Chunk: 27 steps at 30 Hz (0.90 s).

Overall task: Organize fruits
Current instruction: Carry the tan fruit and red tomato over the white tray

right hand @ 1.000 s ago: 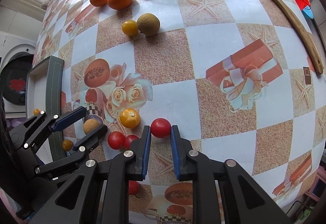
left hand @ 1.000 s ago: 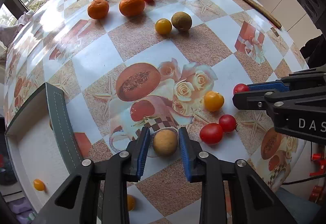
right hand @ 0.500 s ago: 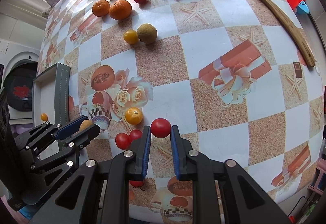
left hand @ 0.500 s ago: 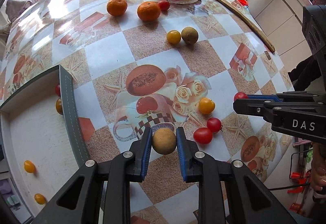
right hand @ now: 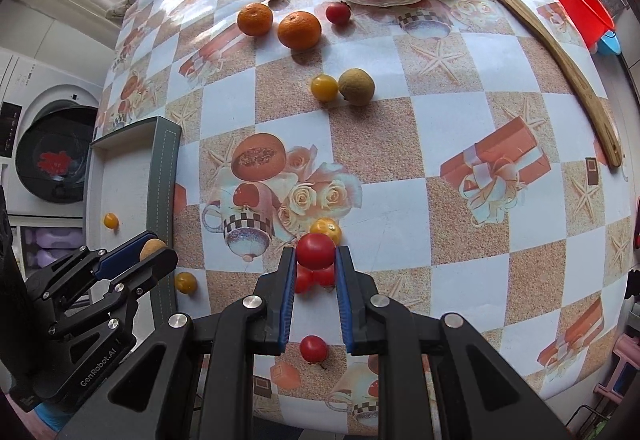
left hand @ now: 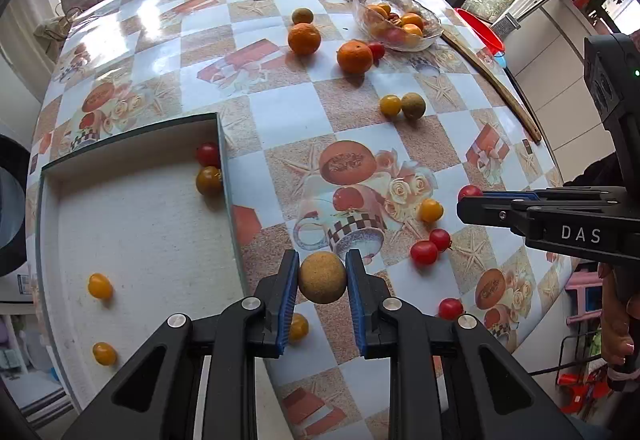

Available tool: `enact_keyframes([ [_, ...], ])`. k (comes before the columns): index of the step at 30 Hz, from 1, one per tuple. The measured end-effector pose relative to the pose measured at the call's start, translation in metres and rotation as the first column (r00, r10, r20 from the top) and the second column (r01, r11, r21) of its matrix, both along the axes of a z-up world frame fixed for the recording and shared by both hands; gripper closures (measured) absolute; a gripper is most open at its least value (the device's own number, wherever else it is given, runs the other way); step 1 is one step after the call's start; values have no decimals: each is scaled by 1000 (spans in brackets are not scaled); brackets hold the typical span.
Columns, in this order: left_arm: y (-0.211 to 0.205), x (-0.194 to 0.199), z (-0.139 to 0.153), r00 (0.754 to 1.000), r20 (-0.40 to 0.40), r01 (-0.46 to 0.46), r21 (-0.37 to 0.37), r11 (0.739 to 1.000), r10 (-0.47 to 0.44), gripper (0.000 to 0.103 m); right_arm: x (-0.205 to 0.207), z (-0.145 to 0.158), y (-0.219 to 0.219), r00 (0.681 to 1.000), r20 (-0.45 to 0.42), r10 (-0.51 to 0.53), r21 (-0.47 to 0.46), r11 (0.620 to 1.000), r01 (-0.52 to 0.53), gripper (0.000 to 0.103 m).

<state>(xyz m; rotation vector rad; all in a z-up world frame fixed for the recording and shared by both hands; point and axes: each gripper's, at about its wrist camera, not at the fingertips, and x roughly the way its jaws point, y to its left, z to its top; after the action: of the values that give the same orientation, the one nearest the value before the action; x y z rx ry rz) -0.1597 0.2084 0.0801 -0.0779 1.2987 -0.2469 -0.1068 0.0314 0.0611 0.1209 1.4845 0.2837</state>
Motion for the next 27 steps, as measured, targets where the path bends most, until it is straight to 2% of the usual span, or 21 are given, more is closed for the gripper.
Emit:
enact_keyframes([
  [9, 60, -19, 8, 990, 23, -137, 16, 990, 136, 78, 2, 10, 63, 994, 16, 112, 16, 994, -112, 82],
  [16, 116, -15, 6, 969, 53, -246, 62, 967, 243, 78, 8, 12, 127, 978, 30, 208, 37, 977, -209, 82],
  [22, 156, 4, -10, 951, 51, -308, 96, 946, 304, 78, 19, 3, 182, 961, 32, 275, 42, 960, -276, 82],
  [27, 172, 21, -28, 947, 28, -320, 121, 940, 319, 78, 30, -14, 215, 953, 11, 302, 33, 953, -302, 82],
])
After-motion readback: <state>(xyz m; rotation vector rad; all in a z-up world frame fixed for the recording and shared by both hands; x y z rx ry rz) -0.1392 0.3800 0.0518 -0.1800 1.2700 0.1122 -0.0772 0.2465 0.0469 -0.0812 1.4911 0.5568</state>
